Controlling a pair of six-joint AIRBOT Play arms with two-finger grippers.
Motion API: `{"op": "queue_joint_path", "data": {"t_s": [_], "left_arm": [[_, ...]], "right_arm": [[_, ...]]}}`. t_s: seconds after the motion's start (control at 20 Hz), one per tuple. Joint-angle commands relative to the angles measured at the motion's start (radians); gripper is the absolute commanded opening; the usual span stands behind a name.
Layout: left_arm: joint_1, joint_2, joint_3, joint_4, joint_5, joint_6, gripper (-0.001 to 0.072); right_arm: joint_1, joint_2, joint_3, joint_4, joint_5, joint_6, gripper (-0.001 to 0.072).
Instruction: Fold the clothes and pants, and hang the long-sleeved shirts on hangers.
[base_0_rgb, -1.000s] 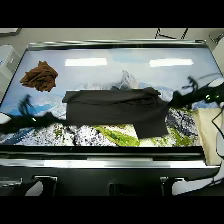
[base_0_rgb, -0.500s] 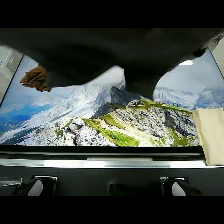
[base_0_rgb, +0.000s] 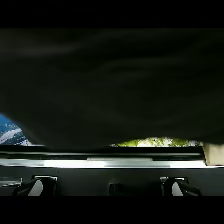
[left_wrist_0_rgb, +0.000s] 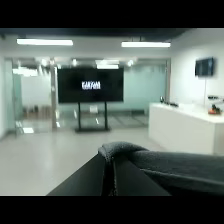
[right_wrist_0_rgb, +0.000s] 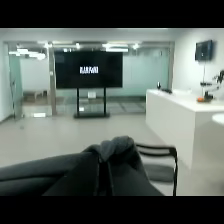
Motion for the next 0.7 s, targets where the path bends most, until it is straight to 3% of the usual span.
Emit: {"op": "queue_joint_path", "data": {"t_s": [0.0, 0.1, 0.2, 0.3, 0.4, 0.65], "left_arm": [[-0.002, -0.104, -0.022, 0.036, -0.317, -0.093, 0.0022], [-0.034, -0.210, -0.132, 0.037, -0.475, -0.090, 0.0022], [-0.092, -0.308, -0.323, 0.039, -0.497, -0.060, 0.0022], [-0.156, -0.410, -0.542, 0.041, -0.451, -0.019, 0.0022], [-0.202, -0.525, -0.719, 0.040, -0.314, -0.002, 0.0022], [-0.198, -0.817, -0.706, -0.021, -0.073, -0.003, 0.0022]], "right_arm": [[0.001, -0.111, -0.021, -0.024, 0.364, 0.026, 0.0044], [0.002, -0.248, -0.163, 0.007, 0.603, 0.032, 0.0043], [0.002, -0.363, -0.367, 0.080, 0.642, 0.016, 0.0043], [0.020, -0.462, -0.585, 0.100, 0.550, 0.017, 0.0043], [0.095, -0.573, -0.734, 0.093, 0.412, 0.003, 0.0043], [0.221, -0.860, -0.668, 0.092, -0.018, 0.032, 0.0045]]}}
